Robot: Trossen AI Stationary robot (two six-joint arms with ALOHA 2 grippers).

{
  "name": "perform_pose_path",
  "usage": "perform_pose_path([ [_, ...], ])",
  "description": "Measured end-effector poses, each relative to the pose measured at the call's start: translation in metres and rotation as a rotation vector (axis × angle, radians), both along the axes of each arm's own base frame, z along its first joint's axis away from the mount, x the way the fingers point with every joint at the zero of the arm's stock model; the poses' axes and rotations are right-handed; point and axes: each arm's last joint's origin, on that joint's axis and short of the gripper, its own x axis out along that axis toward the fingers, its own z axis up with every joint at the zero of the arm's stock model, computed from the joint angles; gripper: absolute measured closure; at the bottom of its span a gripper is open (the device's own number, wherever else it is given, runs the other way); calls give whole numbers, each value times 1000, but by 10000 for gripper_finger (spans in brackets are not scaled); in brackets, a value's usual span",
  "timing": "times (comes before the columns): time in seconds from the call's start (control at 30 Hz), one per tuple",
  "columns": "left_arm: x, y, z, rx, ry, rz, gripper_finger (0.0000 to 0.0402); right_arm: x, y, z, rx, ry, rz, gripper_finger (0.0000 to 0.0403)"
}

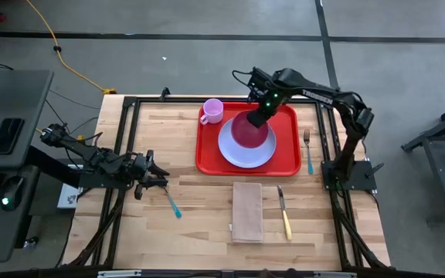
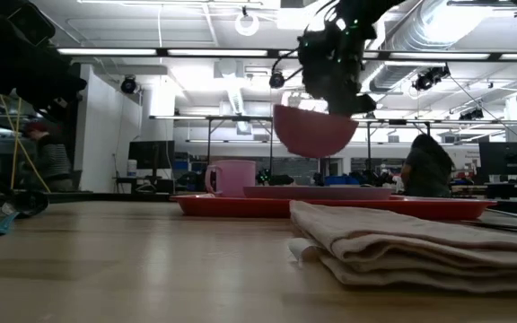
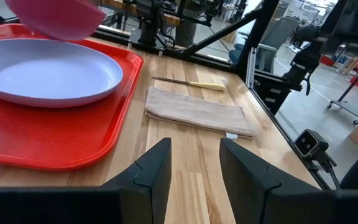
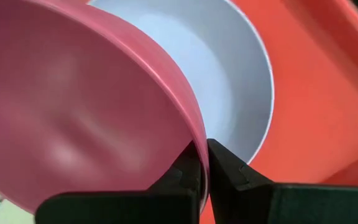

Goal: Set up tray
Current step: Put the red bowl on the blue plate on the red serving tray

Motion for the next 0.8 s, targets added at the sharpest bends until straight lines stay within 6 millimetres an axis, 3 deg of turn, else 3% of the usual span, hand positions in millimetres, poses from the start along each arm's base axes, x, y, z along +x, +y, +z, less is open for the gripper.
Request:
perform_pose_path([
  [0.5, 0, 0, 0, 1, 0, 3, 236, 15, -13, -45, 99, 112, -2, 403],
  [0.8, 0, 0, -1, 5, 8, 3, 236, 14, -20, -53, 92, 140, -16, 403],
])
